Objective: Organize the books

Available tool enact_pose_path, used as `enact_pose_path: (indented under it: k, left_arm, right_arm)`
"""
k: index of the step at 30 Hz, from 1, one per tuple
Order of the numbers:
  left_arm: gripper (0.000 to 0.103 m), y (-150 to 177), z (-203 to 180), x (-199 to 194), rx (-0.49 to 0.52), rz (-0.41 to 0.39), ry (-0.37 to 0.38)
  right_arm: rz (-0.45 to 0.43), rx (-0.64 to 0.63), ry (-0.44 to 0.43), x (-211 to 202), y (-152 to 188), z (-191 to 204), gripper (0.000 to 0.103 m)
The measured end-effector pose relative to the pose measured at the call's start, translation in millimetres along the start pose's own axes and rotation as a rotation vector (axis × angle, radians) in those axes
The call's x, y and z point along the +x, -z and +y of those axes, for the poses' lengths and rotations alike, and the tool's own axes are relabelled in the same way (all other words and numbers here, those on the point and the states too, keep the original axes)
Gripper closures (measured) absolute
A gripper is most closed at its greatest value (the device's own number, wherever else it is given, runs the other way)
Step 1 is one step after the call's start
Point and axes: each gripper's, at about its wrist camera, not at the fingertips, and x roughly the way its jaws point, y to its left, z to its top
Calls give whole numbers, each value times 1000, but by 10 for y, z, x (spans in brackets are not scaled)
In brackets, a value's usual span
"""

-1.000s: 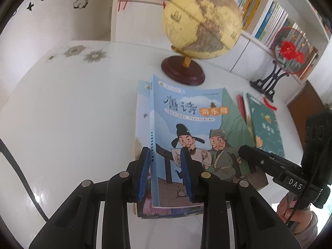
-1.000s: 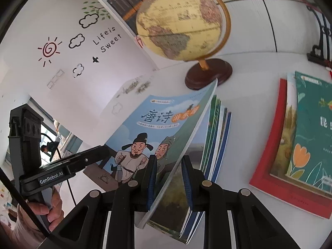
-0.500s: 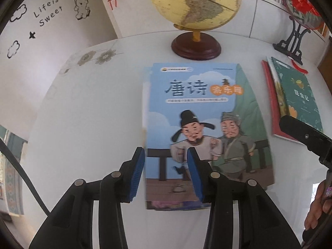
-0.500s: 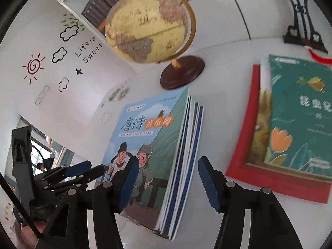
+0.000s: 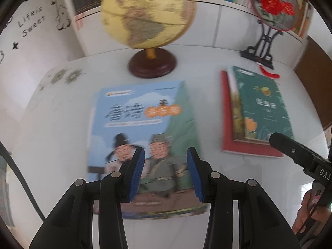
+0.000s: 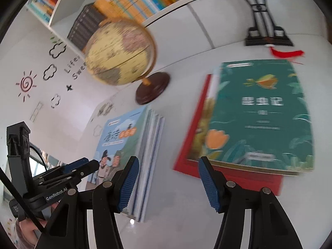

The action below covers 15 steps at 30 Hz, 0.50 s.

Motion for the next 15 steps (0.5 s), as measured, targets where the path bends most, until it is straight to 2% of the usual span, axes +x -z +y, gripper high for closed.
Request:
enact_pose_path:
  k: [10,12,14,15]
  left_arm:
    - [63,-174,-573,158,-28,8,148]
    - [53,-211,-687,219,-26,16,183]
    - [27,-239,-775,230,-45,-6,222]
    - [25,-246,-803,214,-56,-27,233]
  right_arm:
    - [-57,91,47,-447,-39,-650,45]
    - [-64,103,54,-517,-46,-780,45]
    - [-68,112,60,-569,-58,-878,45]
    - [-73,120,63,-604,-67,-945,45]
